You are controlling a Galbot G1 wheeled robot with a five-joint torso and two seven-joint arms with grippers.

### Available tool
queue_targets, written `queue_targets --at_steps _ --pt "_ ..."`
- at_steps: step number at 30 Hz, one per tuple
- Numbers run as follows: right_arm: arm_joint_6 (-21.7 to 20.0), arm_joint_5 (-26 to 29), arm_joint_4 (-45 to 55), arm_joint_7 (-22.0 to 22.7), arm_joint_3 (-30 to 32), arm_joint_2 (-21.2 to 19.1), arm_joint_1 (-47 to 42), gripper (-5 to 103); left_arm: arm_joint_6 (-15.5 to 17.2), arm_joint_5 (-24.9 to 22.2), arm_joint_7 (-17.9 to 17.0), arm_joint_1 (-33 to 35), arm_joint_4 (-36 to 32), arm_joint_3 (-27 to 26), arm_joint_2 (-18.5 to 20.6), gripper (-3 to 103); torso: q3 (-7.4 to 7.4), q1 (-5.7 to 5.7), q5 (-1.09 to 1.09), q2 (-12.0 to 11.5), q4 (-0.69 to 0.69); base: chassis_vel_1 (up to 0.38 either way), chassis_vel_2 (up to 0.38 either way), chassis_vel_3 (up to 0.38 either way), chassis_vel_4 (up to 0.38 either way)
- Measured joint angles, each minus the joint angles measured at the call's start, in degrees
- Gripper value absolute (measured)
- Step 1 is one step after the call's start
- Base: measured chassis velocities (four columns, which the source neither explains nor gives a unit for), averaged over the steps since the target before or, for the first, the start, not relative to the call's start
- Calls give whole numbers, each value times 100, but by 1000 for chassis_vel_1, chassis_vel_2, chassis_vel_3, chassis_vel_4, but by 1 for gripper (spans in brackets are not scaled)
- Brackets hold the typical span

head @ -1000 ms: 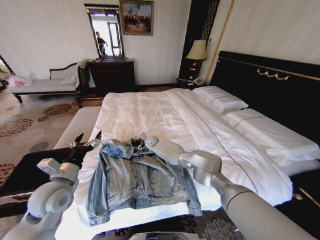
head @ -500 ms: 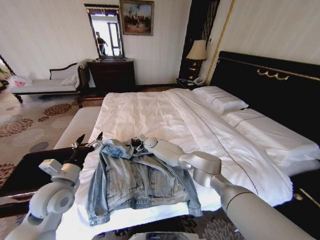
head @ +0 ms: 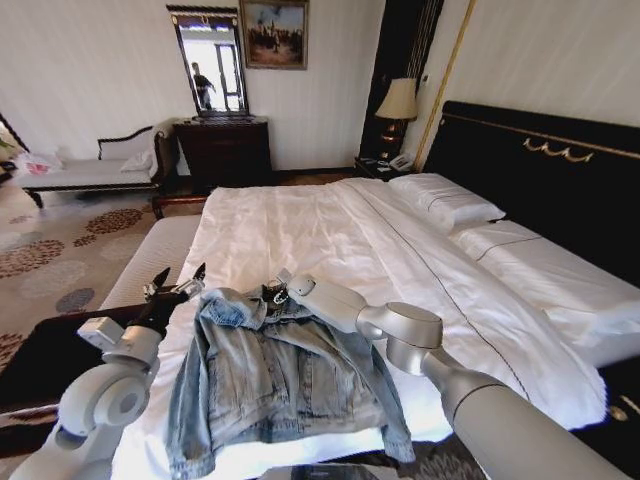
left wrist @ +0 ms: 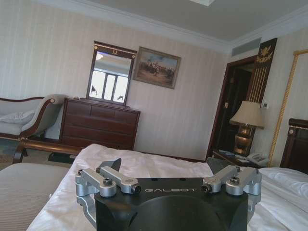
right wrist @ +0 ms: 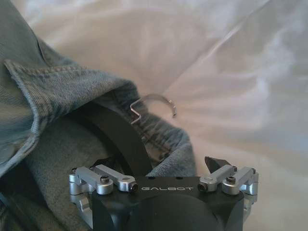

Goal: Pick up the clothes from the bed and hang them on the clothes hanger.

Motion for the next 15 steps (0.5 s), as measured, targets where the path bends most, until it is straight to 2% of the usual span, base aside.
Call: queue_targets --at_steps 5,15 --pt "-349 242 196 2 -12 0 14 100 0 -9 9 67 -4 -39 -20 100 0 -2 0 0 1 -8 12 10 -9" --pt "-340 248 123 41 -149 1 -38 99 0 -7 4 37 -15 -14 -21 100 -3 -9 0 3 2 0 0 0 0"
